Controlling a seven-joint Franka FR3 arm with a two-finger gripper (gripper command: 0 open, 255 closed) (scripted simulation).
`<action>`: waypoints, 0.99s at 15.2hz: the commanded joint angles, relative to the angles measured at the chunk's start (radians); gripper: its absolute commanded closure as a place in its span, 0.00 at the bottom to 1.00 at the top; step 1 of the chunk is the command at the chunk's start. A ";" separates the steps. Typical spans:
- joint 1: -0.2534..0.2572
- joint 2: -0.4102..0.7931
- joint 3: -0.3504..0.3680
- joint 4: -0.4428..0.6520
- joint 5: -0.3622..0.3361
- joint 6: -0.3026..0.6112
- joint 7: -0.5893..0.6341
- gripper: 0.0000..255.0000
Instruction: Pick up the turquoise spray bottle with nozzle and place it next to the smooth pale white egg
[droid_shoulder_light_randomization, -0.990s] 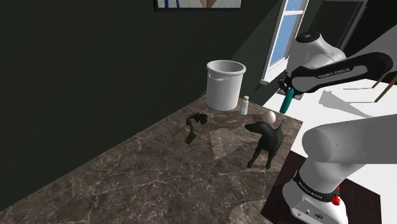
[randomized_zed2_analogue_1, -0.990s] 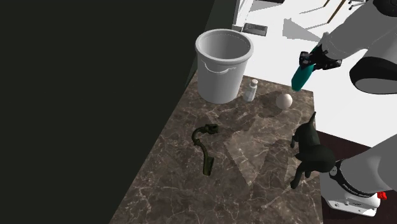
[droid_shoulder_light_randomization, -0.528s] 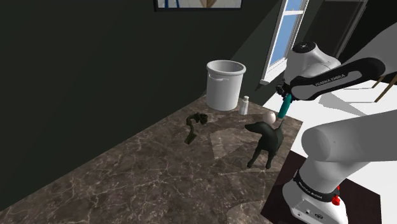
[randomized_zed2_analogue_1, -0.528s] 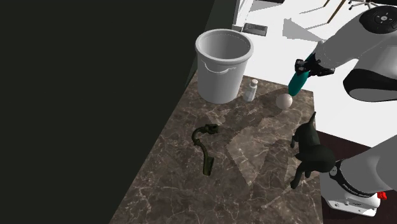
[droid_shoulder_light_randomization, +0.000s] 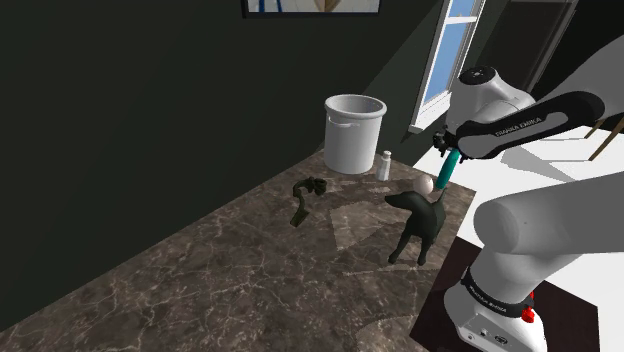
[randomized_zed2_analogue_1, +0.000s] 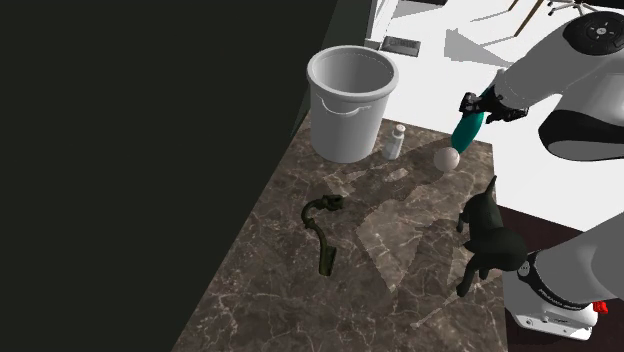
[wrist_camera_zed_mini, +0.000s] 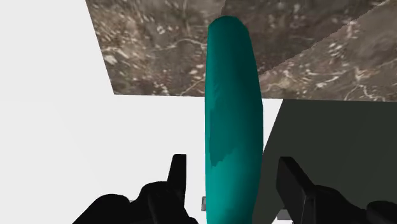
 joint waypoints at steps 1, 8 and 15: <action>0.000 0.000 0.000 0.000 0.000 0.000 0.000 0.00; 0.061 -0.135 0.029 0.006 0.100 -0.150 -0.056 0.00; 0.076 -0.166 0.039 0.011 0.123 -0.189 -0.067 0.00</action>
